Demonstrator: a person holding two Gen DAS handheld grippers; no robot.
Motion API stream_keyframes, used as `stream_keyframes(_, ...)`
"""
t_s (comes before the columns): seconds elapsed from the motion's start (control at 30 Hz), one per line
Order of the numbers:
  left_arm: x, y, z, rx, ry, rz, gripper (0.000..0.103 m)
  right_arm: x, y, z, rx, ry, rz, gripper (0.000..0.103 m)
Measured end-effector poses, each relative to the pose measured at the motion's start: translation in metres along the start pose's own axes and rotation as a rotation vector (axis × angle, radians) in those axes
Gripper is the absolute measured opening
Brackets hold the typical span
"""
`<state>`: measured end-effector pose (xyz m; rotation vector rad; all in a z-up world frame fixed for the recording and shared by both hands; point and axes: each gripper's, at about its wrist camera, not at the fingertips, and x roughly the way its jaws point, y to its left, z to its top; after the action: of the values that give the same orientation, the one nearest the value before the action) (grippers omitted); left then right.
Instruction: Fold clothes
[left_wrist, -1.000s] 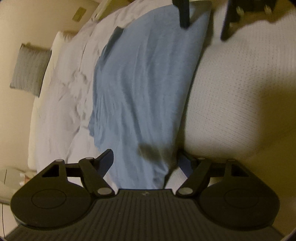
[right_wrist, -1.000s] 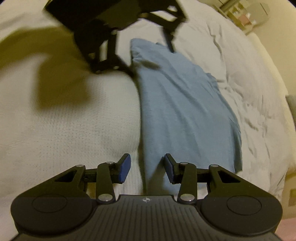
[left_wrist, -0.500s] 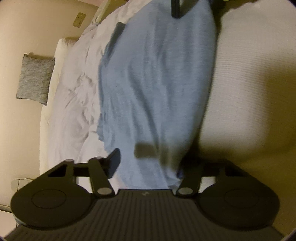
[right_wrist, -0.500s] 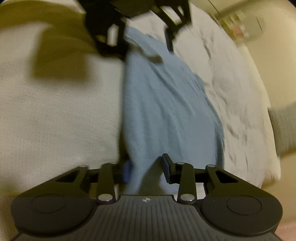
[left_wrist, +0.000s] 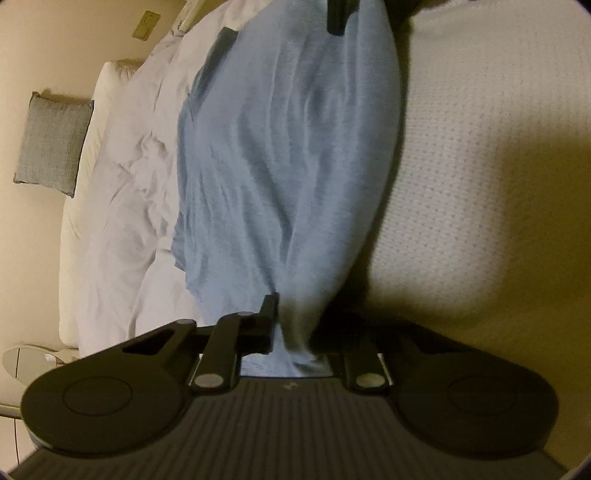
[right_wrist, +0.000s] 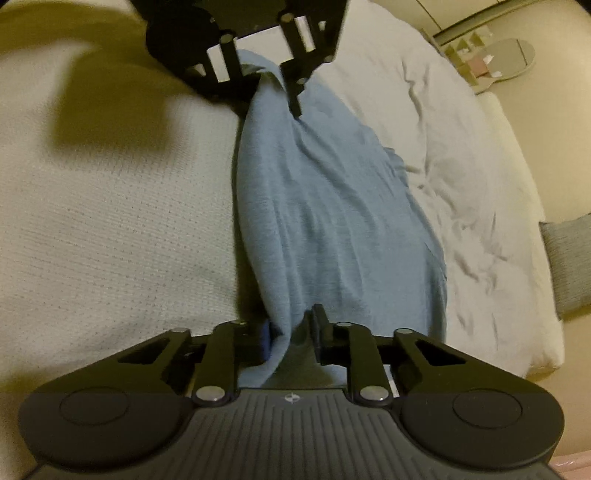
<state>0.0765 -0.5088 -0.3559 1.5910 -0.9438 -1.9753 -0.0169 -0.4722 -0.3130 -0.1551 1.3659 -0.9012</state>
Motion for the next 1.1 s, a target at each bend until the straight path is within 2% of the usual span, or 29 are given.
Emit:
stream_keyframes(0.2,-0.024,0.016,0.002,-0.053,0.002,0.034,0.005,-0.036,-0.020,-0.006,0.022,-0.037,0.035,0.004)
stream_keyframes(0.57,-0.079,0.066,0.038,-0.143,0.003,0.107,0.004,-0.108,-0.090,-0.023,-0.006,-0.113,-0.022,0.003)
stream_keyframes(0.83,-0.110,0.089,0.080,-0.192,0.071,0.092,0.004,-0.125,-0.134,-0.047,-0.062,-0.180,0.002,0.003)
stream_keyframes(1.1,-0.106,0.135,0.130,-0.237,0.185,0.115,0.004,-0.142,-0.194,-0.085,-0.050,-0.295,0.063,0.003)
